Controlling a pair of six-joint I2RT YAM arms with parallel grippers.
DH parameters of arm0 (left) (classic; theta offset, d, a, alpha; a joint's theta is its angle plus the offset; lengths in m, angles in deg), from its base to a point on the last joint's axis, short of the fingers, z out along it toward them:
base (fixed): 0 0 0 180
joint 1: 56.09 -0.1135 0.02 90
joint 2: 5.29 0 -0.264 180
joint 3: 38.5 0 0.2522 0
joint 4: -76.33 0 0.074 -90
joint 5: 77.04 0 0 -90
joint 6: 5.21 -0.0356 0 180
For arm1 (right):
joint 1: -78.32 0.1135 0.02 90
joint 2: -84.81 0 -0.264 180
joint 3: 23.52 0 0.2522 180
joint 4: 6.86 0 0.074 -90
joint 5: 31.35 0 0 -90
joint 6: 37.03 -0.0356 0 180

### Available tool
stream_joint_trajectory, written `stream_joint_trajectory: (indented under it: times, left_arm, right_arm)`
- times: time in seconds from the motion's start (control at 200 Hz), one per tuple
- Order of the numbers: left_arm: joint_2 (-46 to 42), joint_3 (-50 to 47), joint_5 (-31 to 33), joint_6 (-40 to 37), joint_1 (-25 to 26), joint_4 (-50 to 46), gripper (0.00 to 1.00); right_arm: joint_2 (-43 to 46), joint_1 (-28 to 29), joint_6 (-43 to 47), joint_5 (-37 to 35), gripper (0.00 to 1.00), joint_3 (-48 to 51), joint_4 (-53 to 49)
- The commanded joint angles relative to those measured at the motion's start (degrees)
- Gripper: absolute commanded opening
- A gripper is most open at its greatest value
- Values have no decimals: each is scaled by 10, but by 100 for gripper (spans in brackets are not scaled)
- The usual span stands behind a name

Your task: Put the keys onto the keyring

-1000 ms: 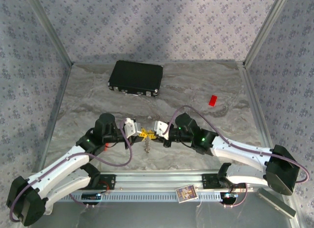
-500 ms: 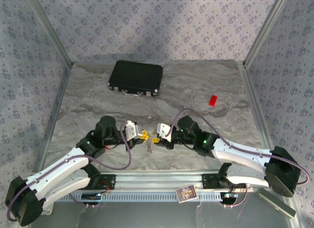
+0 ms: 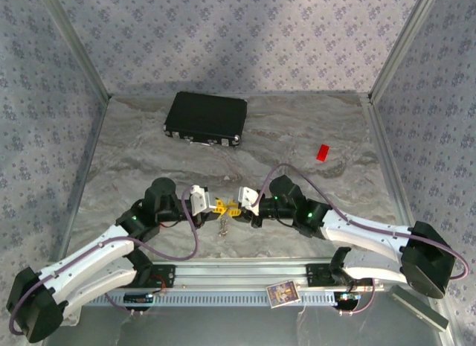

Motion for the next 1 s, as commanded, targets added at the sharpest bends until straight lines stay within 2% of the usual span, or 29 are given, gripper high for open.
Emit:
stream_joint_trajectory:
  times: [0.0,0.37,0.455,0.555,0.585,0.755,0.855,0.994]
  left_arm:
    - [2,-3,-9,1,9,36,0]
    - [15,-15,13,28,17,62,0]
    - [16,-17,25,35,18,60,8]
    - [11,-21,46,41,23,55,31]
    - [9,-22,55,43,24,55,35]
    - [-18,-26,85,51,24,38,40]
    - [-44,-21,116,39,25,-11,47]
    - [-66,-17,132,19,26,-53,51]
  right_arm:
    - [7,6,-9,24,20,2,24]
    - [-13,3,-24,32,0,8,69]
    - [-16,1,-19,34,0,8,61]
    - [-18,0,-17,31,0,12,61]
    - [-16,-2,-17,31,0,14,61]
    - [-18,-4,-8,30,0,9,45]
    - [-19,-4,-6,24,0,9,42]
    - [-24,-4,-6,26,0,7,43]
